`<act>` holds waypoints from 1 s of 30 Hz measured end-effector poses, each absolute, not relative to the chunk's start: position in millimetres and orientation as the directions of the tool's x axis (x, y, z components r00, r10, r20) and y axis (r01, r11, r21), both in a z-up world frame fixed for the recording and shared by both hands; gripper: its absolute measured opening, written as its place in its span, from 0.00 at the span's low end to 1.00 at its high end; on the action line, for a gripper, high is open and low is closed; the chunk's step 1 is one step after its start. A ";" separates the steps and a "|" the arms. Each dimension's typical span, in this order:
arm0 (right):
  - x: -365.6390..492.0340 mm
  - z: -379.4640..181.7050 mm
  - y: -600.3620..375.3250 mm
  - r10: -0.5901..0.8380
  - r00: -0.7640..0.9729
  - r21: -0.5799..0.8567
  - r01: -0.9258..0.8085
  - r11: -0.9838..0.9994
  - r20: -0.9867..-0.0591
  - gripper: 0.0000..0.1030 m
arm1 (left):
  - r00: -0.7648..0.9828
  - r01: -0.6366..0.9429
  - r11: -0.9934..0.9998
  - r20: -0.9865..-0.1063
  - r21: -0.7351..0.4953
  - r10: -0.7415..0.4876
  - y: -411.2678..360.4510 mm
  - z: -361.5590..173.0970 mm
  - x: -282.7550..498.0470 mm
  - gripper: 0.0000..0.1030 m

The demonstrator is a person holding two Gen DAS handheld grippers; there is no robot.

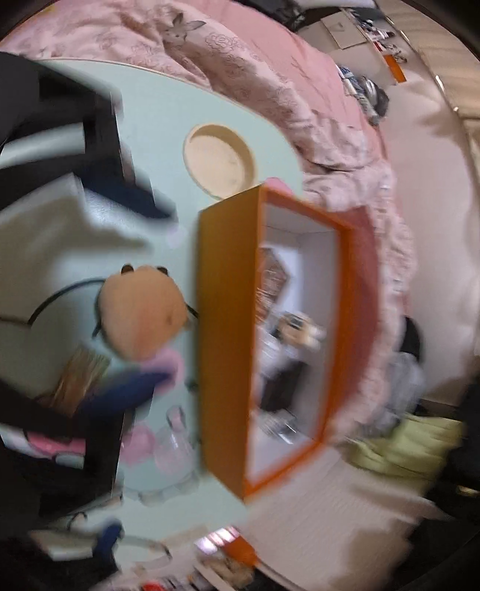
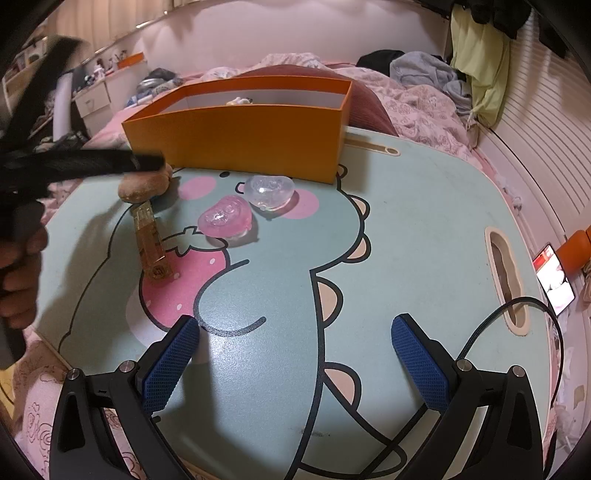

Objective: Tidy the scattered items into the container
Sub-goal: 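Grasp the brown plush bun with the left gripper while the right gripper grasps the amber bottle, then lower the bun into the orange box with the left gripper while the right releases the bottle inside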

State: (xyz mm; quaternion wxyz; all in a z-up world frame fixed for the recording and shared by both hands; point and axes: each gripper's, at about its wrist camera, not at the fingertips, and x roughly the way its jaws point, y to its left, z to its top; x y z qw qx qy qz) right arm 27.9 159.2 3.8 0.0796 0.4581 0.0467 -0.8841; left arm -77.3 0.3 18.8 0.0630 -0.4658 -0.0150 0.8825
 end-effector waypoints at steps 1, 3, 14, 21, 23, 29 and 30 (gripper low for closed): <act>28.1 3.8 159.2 -0.097 -0.568 -0.011 0.183 -0.983 -0.817 1.00 | -0.550 -0.088 -0.990 -0.824 -0.109 0.140 -2.4 14.4 -78.6 0.42; 27.9 5.8 157.5 -0.103 -0.573 -0.009 0.189 -0.982 -0.813 0.98 | -0.574 -0.073 -0.979 -0.794 -0.192 0.199 -14.9 18.7 -69.9 0.41; 33.8 50.0 80.9 -0.349 -0.600 -0.026 0.525 -0.851 -0.720 0.61 | -0.671 -0.032 -0.958 -0.704 -0.285 0.232 -67.4 39.5 25.7 0.41; -13.9 26.9 54.0 -0.248 -0.541 -0.088 0.520 -0.850 -0.804 0.36 | -0.658 -0.026 -0.957 -0.716 -0.288 0.233 -73.5 32.3 39.6 0.41; -19.3 14.5 58.6 -0.258 -0.487 -0.043 0.524 -0.851 -0.834 0.26 | -0.654 -0.035 -0.960 -0.720 -0.278 0.232 -71.2 32.3 38.6 0.41; -14.5 23.1 69.8 -0.318 -0.491 0.027 0.512 -0.858 -0.811 0.16 | -0.648 -0.045 -0.953 -0.717 -0.300 0.256 -68.8 34.4 36.9 0.41; -12.6 28.1 73.6 -0.333 -0.500 0.042 0.506 -0.861 -0.800 0.16 | -0.652 -0.050 -0.955 -0.715 -0.291 0.252 -67.1 36.4 36.4 0.41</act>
